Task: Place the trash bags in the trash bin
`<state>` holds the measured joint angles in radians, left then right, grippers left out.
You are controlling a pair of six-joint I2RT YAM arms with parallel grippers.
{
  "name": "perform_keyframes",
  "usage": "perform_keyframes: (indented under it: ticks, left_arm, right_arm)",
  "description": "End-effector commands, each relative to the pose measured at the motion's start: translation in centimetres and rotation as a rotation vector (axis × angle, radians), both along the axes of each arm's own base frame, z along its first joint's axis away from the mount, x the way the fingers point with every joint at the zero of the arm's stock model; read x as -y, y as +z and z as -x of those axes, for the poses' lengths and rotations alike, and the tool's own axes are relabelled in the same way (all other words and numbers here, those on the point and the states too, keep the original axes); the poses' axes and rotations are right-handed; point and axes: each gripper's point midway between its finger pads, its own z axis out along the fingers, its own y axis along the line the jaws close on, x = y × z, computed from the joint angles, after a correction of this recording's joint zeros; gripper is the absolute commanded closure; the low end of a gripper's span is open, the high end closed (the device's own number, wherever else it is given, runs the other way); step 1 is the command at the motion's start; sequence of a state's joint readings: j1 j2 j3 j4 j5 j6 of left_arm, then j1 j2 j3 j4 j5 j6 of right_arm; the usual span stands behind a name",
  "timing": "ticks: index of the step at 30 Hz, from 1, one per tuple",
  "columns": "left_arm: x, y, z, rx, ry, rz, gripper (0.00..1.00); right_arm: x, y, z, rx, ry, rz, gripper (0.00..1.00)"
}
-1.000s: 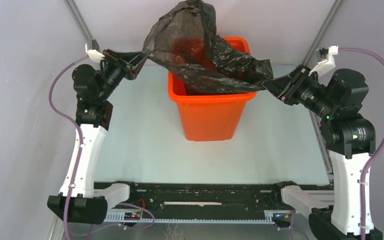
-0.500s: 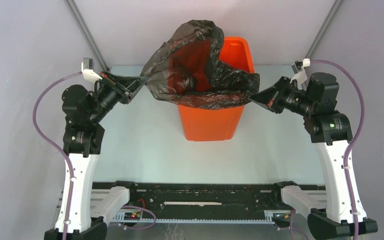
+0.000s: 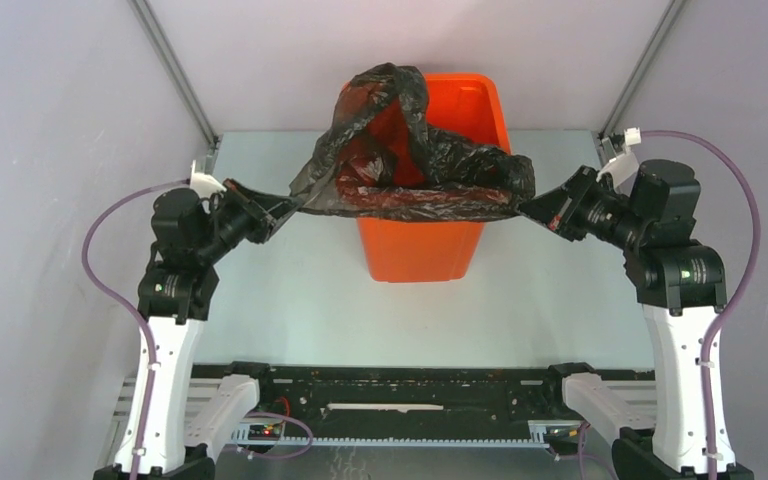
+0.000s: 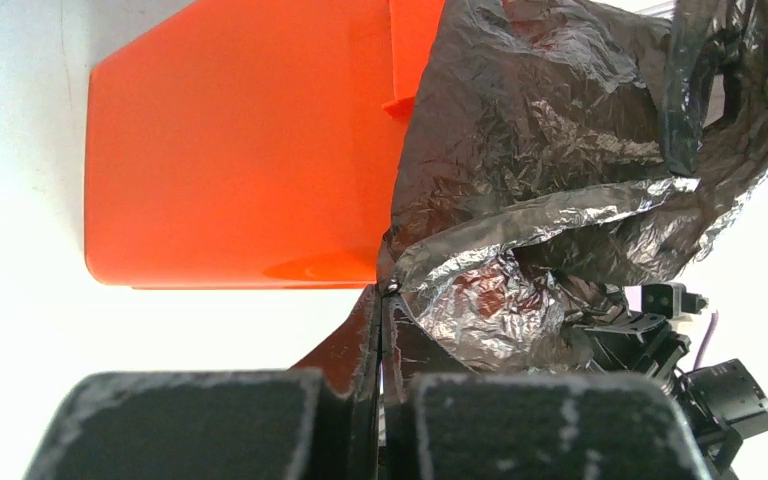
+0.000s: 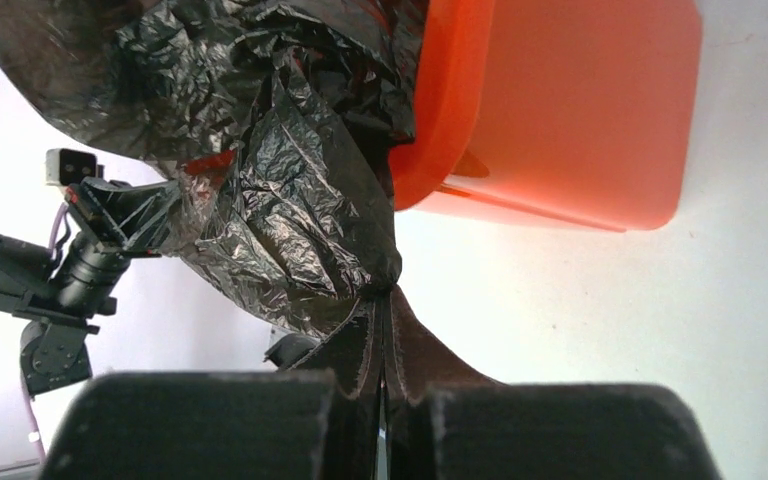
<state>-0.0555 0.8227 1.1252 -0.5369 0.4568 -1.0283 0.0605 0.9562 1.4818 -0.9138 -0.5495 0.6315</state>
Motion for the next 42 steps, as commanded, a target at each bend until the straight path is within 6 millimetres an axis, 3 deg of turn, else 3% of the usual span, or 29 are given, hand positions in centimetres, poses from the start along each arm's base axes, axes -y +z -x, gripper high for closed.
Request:
perform_keyframes:
  ticks: [1, 8, 13, 17, 23, 26, 31, 34, 36, 42]
  left_arm:
    - [-0.5, -0.3, 1.0, 0.031, 0.01, -0.043, 1.0]
    - [0.3, -3.1, -1.6, -0.028, -0.011, 0.008, 1.0]
    - [1.6, -5.9, -3.4, -0.091, -0.049, 0.021, 1.0]
    - [2.7, -6.2, -4.8, -0.093, -0.065, 0.017, 0.98]
    - [4.9, -5.7, -6.1, -0.086, -0.138, -0.018, 0.96]
    - [5.0, -5.4, -6.1, -0.079, -0.139, -0.022, 0.96]
    - [4.9, -6.1, -5.2, -0.109, -0.137, -0.012, 0.94]
    - [4.9, -6.5, -4.9, -0.119, -0.138, -0.003, 0.94]
    - [4.9, -6.6, -5.0, -0.123, -0.141, -0.008, 0.94]
    - [5.4, -6.2, -5.1, -0.125, -0.161, -0.007, 0.94]
  right_arm:
    - [1.2, 0.0, 1.4, 0.047, -0.037, 0.076, 1.0]
    - [2.0, -4.3, -2.5, -0.025, -0.092, 0.106, 1.0]
    - [2.5, -5.6, -4.6, -0.043, -0.099, 0.145, 1.0]
    - [2.5, -5.7, -5.6, -0.022, -0.09, 0.162, 1.0]
    - [2.6, -8.0, -7.1, 0.003, -0.004, 0.256, 0.89]
    - [3.3, -7.3, -6.2, 0.036, -0.009, 0.281, 0.79]
    - [5.5, -5.6, -3.2, 0.045, -0.115, 0.325, 0.42]
    - [6.0, -4.2, -1.2, 0.062, -0.149, 0.338, 0.28]
    - [6.3, -2.9, -0.3, 0.103, -0.165, 0.354, 0.22]
    - [5.3, 1.5, 0.7, 0.294, -0.075, 0.421, 0.17]
